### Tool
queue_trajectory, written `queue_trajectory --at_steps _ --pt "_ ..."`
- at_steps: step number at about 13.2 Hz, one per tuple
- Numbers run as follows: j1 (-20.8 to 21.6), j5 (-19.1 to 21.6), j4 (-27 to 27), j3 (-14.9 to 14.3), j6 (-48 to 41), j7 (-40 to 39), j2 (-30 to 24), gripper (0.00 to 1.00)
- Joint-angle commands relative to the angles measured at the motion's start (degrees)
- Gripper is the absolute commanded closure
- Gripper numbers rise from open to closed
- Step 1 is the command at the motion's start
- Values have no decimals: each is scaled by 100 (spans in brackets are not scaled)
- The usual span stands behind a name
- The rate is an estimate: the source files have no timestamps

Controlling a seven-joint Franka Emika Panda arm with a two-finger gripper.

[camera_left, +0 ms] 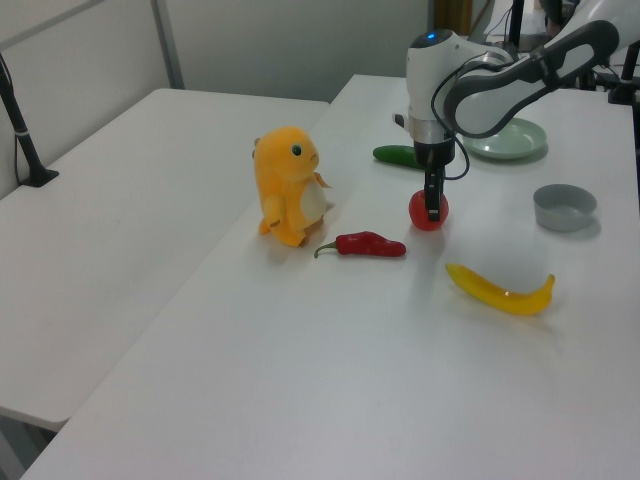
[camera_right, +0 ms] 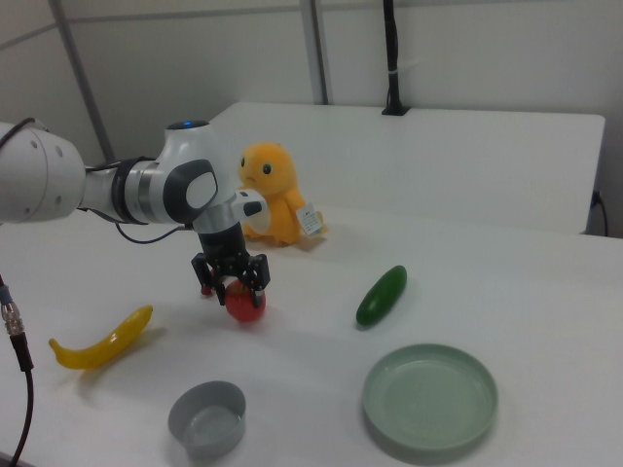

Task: Put the red apple in the bowl
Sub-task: 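Close the gripper on the red apple and lift it, then carry the apple over the grey metal bowl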

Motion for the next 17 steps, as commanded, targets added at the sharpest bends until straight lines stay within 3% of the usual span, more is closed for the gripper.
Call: queue_trajectory --at_steps 1,9,10,13,17 --pt "33 -42 -65 -26 -384 -101 -484 62" --pt "86 46 -117 -26 -3027 -258 -1926 59" --pt "42 46 -344 -52 -3266 -424 -2180 59" --pt "-143 55 -1302 -341 -3278 -952 -2788 58" --pt "-152 55 -1838 -842 -2726 -1085 -2832 56"
